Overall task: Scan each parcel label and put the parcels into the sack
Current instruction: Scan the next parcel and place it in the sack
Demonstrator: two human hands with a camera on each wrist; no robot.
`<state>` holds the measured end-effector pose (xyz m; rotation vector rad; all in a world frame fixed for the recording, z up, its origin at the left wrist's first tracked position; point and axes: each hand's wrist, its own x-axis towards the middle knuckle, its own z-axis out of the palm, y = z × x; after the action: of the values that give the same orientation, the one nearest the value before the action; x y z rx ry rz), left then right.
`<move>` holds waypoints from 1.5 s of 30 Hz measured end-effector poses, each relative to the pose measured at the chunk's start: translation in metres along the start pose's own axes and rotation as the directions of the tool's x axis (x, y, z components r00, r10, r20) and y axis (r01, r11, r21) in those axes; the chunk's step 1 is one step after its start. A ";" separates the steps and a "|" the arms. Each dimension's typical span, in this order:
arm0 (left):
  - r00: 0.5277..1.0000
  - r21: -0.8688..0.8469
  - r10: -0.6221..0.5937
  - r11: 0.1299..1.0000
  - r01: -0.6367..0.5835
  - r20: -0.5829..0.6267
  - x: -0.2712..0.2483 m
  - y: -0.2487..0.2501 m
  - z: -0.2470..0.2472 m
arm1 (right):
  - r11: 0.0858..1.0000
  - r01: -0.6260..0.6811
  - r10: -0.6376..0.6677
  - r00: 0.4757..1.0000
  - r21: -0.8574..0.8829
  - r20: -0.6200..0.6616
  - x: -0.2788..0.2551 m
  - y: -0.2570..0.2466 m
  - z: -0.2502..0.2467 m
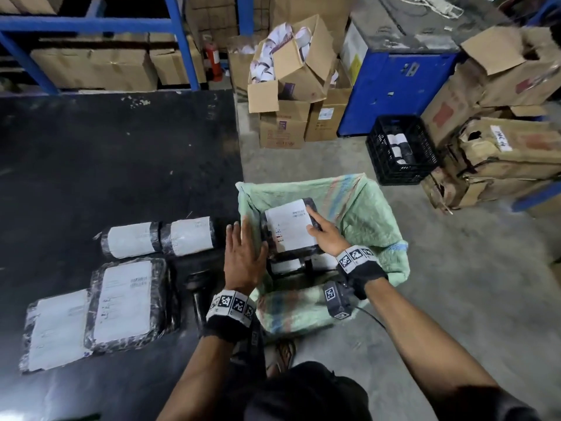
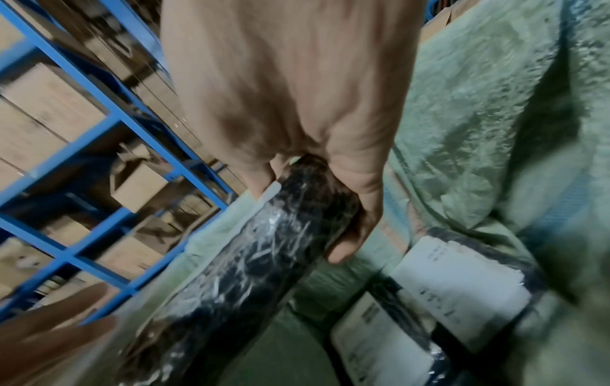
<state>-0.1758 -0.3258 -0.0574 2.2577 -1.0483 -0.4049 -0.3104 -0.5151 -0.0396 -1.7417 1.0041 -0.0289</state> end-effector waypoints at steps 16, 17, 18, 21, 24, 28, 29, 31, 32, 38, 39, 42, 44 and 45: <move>0.998 0.078 -0.056 0.995 0.057 -0.012 -0.021 0.003 0.029 | 0.929 -0.246 0.294 0.944 -0.277 0.149 0.107 0.076 0.037; 0.998 0.062 -0.056 0.996 0.057 -0.017 -0.021 0.003 0.029 | 0.927 -0.259 0.302 0.944 -0.272 0.131 0.109 0.083 0.045; 0.998 0.048 -0.054 0.997 0.055 -0.018 -0.020 0.003 0.030 | 0.921 -0.277 0.316 0.942 -0.273 0.112 0.109 0.087 0.051; 0.999 0.035 -0.047 0.998 0.047 -0.002 -0.019 0.004 0.032 | 0.921 -0.276 0.301 0.952 -0.274 0.053 0.117 0.106 0.067; 0.998 0.039 -0.066 0.997 0.065 0.003 -0.017 0.002 0.031 | 0.937 -0.251 0.268 0.963 -0.243 0.039 0.120 0.113 0.078; 0.997 0.042 -0.075 0.996 0.074 0.013 -0.015 0.001 0.029 | 0.926 -0.241 0.261 0.965 -0.292 0.028 0.118 0.124 0.091; 0.997 0.040 -0.070 0.997 0.070 0.014 -0.014 0.000 0.029 | 0.916 -0.232 0.253 0.967 -0.326 0.022 0.118 0.128 0.094; 0.997 0.038 -0.071 0.997 0.070 0.015 -0.014 -0.001 0.031 | 0.882 -0.217 0.245 0.970 -0.418 0.013 0.119 0.134 0.098; 0.997 0.034 -0.075 0.997 0.074 0.017 -0.013 -0.001 0.031 | 0.862 -0.213 0.246 0.969 -0.460 0.013 0.118 0.132 0.097; 0.996 0.054 -0.073 0.996 0.071 0.047 -0.013 -0.001 0.029 | 0.850 -0.181 0.261 0.961 -0.495 0.096 0.124 0.134 0.091; 0.996 0.054 -0.075 0.996 0.072 0.051 -0.014 -0.001 0.028 | 0.856 -0.178 0.263 0.958 -0.485 0.113 0.125 0.134 0.089; 0.995 0.056 -0.082 0.995 0.079 0.054 -0.016 0.002 0.026 | 0.885 -0.216 0.294 0.946 -0.412 0.137 0.125 0.127 0.078; 0.993 0.081 -0.098 0.992 0.093 0.061 -0.017 0.003 0.025 | 0.888 -0.222 0.309 0.936 -0.402 0.166 0.125 0.117 0.068; 0.992 0.112 -0.109 0.989 0.102 0.066 -0.018 0.003 0.025 | 0.879 -0.218 0.321 0.929 -0.424 0.187 0.123 0.109 0.062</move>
<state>-0.2012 -0.3237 -0.0749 2.4185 -1.0114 -0.4878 -0.2680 -0.5520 -0.2056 -1.8871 1.1079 0.6046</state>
